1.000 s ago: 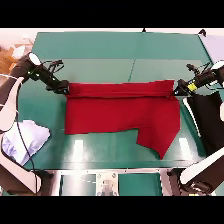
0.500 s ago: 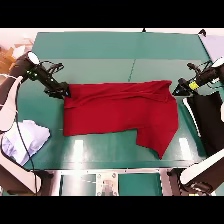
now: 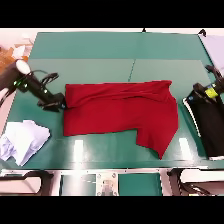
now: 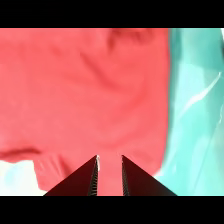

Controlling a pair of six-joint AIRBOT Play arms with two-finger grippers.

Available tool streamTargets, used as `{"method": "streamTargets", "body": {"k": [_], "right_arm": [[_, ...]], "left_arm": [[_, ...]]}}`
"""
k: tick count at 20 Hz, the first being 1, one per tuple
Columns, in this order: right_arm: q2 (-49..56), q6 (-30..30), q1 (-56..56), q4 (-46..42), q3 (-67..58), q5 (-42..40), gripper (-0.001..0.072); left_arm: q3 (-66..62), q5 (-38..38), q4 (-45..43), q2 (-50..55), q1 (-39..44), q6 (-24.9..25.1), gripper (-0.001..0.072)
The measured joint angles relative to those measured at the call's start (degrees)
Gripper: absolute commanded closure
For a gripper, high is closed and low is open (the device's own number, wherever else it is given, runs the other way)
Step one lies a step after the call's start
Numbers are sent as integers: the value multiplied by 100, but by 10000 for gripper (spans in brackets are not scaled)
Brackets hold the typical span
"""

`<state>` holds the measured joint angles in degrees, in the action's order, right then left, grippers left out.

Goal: Fold the shirts.

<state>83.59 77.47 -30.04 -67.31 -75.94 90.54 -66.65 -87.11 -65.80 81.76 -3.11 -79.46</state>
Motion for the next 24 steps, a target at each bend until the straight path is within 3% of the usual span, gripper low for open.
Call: {"method": "streamTargets", "body": {"k": [3, 5, 9, 10, 12, 13, 14, 15, 16, 17, 24], "right_arm": [[-1110, 299, -533, -24, 1482, -588, 496], [-1733, 590, -874, -33, 2396, -1060, 411], [-2319, 896, -1134, 33, 3545, -1731, 406], [-2378, 925, -1158, 94, 3722, -1803, 392], [-2455, 975, -1191, 146, 4024, -1926, 257], [-2479, 997, -1198, 173, 4155, -1976, 222], [-2496, 1016, -1204, 184, 4269, -1985, 213], [-2509, 1058, -1209, 195, 4385, -1991, 213], [-2516, 1099, -1213, 216, 4489, -1998, 213], [-2522, 1143, -1215, 216, 4601, -1991, 213], [-2455, 1005, -1228, 935, 5556, -2024, 240]], "left_arm": [[1596, 616, 105, -1239, -17, -243, 152], [2653, 1220, 337, -2033, -35, -479, 152], [4260, 2592, 1163, -2889, 37, -693, 156], [4522, 2994, 1408, -2981, 144, -715, 212], [4841, 3838, 1788, -3088, 448, -774, 214], [4933, 4304, 1967, -3117, 612, -802, 231], [5010, 4728, 2120, -3132, 765, -837, 425], [5064, 5084, 2188, -3119, 863, -852, 504], [5097, 5416, 2291, -3097, 942, -883, 628], [5121, 5617, 2378, -3067, 1001, -901, 686], [5160, 6166, 2546, -2981, 1134, -874, 686]]}}
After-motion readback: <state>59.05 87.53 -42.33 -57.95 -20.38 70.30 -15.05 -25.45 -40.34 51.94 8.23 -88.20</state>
